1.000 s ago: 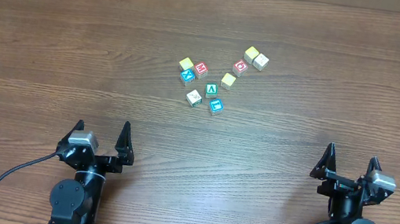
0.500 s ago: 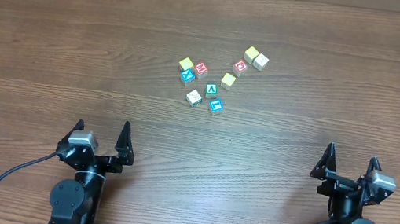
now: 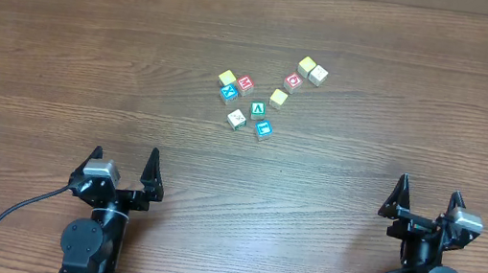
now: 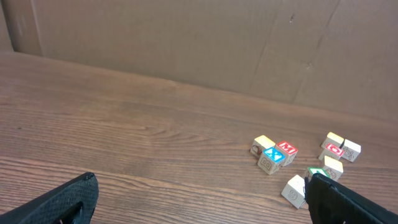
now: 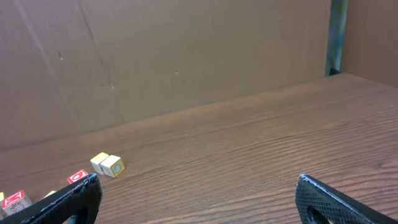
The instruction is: Flip 5 blocks
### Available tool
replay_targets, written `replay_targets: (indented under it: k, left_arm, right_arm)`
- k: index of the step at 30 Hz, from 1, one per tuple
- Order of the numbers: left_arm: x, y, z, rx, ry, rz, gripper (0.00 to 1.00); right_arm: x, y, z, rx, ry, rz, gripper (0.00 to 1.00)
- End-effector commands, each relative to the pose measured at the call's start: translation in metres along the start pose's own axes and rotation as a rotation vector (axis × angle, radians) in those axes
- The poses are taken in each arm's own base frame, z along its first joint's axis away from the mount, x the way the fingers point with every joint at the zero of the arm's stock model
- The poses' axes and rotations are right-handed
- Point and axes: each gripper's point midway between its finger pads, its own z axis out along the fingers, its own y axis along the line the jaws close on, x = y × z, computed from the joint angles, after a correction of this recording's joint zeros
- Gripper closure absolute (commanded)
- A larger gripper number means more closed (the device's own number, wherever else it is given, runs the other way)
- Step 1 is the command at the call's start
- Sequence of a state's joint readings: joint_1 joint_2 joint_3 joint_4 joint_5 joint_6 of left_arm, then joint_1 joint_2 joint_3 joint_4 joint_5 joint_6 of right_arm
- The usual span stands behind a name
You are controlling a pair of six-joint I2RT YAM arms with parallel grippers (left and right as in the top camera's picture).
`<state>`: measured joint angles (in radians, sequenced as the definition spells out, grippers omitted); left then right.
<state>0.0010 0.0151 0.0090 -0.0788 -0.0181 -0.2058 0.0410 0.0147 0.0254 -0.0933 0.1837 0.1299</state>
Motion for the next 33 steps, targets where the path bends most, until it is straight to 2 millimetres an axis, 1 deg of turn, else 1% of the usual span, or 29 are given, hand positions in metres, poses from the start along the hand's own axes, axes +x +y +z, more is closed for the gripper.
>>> replay_targets:
  k: [1, 15, 18, 19, 20, 21, 22, 23, 25, 27, 29, 33]
  left_arm:
    - [0.000, -0.001, 0.000, 0.006, -0.005, 0.019, 0.00]
    - [-0.001, 0.001, 0.000, 0.000, -0.009, 0.018, 0.00]
    - [0.001, -0.008, 0.000, 0.052, 0.003, 0.005, 0.00]
    - [0.001, -0.014, -0.001, 0.084, 0.008, -0.015, 0.00]
    - [0.001, -0.019, -0.001, 0.114, 0.010, -0.024, 0.00]
    - [0.001, -0.032, -0.003, 0.189, 0.015, -0.025, 0.00]
    - [0.001, -0.039, -0.005, 0.228, 0.016, -0.023, 0.00]
    - [0.001, -0.044, -0.006, 0.259, 0.018, -0.022, 0.00]
    - [0.000, -0.051, -0.008, 0.301, 0.023, -0.021, 0.00]
    - [-0.001, -0.055, -0.010, 0.322, 0.025, -0.020, 0.00]
    - [-0.001, -0.056, -0.011, 0.325, 0.040, -0.022, 0.00]
    - [-0.005, -0.057, -0.010, 0.311, 0.097, -0.026, 0.00]
  right_arm:
    - [-0.001, 0.001, 0.000, -0.003, -0.010, -0.009, 0.00]
    - [-0.001, 0.001, 0.000, -0.004, -0.011, -0.009, 0.00]
    - [-0.003, 0.002, 0.000, -0.010, -0.020, -0.003, 0.00]
    - [-0.006, 0.005, 0.000, -0.027, -0.031, 0.009, 0.00]
    - [-0.010, 0.011, -0.001, -0.061, -0.044, 0.012, 0.00]
    - [-0.019, 0.027, -0.003, -0.153, -0.074, 0.014, 0.00]
    - [-0.027, 0.043, -0.007, -0.243, -0.103, 0.012, 0.00]
    - [-0.037, 0.060, -0.013, -0.344, -0.139, 0.006, 0.00]
    - [-0.052, 0.085, -0.027, -0.496, -0.200, -0.013, 0.00]
    - [-0.060, 0.099, -0.038, -0.585, -0.210, -0.007, 0.00]
    - [-0.059, 0.103, -0.039, -0.610, -0.144, 0.053, 0.00]
    - [-0.040, 0.114, -0.042, -0.663, 0.071, 0.114, 0.00]
